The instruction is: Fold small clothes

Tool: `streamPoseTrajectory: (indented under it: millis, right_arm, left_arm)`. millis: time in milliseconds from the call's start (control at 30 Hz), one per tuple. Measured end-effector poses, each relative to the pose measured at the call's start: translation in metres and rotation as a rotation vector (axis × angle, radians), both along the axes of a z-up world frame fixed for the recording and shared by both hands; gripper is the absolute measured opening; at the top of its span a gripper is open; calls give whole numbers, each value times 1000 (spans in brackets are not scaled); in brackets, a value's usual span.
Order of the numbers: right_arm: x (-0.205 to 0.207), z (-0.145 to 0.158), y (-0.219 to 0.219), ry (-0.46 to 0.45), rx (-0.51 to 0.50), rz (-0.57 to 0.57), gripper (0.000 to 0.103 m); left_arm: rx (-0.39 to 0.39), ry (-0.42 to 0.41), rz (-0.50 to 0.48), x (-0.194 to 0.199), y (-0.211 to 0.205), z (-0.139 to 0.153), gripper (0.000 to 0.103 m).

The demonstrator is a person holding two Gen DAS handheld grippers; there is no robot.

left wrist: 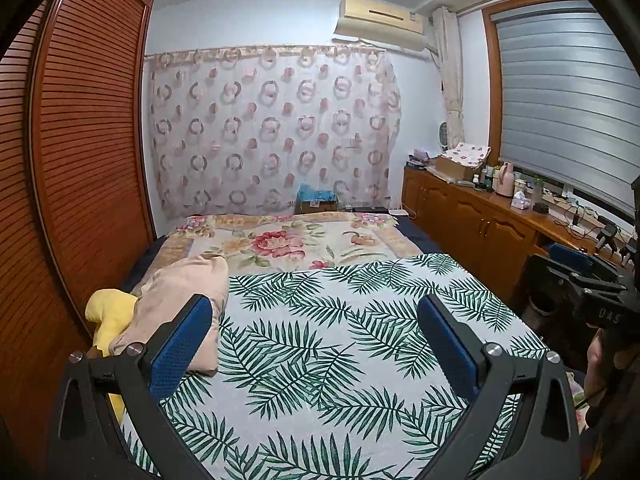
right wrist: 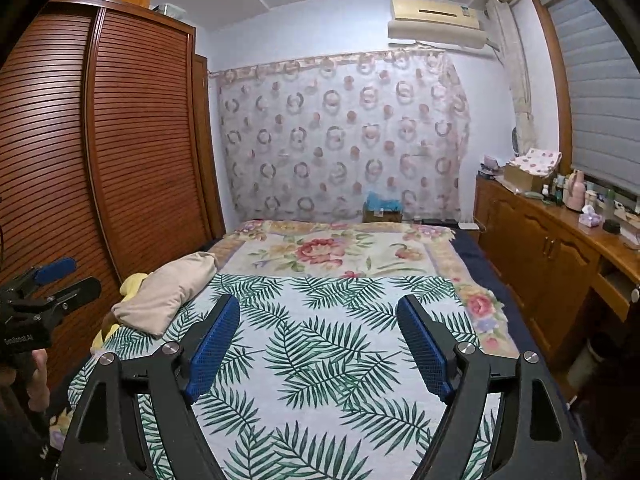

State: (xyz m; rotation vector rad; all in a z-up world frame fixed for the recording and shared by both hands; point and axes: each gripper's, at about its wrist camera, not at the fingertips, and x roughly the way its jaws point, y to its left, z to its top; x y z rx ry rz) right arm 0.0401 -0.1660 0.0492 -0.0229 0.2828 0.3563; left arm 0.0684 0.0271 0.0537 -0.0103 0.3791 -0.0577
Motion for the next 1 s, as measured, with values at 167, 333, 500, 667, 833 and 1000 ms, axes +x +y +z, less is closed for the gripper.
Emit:
streamPoseTrajectory:
  millis: [167,333,500,667,833,1000]
  right_arm:
    - [3,2,-1,5,1,-1,83]
    - [6,2,-6,7,3,0,83]
    - [6,2,-8,4,3,2,83]
    - [6,3,-8,4,1,3,83]
    - [7,3,-8,5,1,5,83]
    - [7,3,-9,3,1,4,83]
  left_arm:
    - [-1,-1,2,0,1,0,102]
    - [-3,0,2,0,1,0,102]
    - [-1,0,1,0,2,1,102]
    - [-2,0,0,0,3,1,102]
    - [-3,0,1,0,3,1,102]
    - [-3,1,0,0,4,1,102]
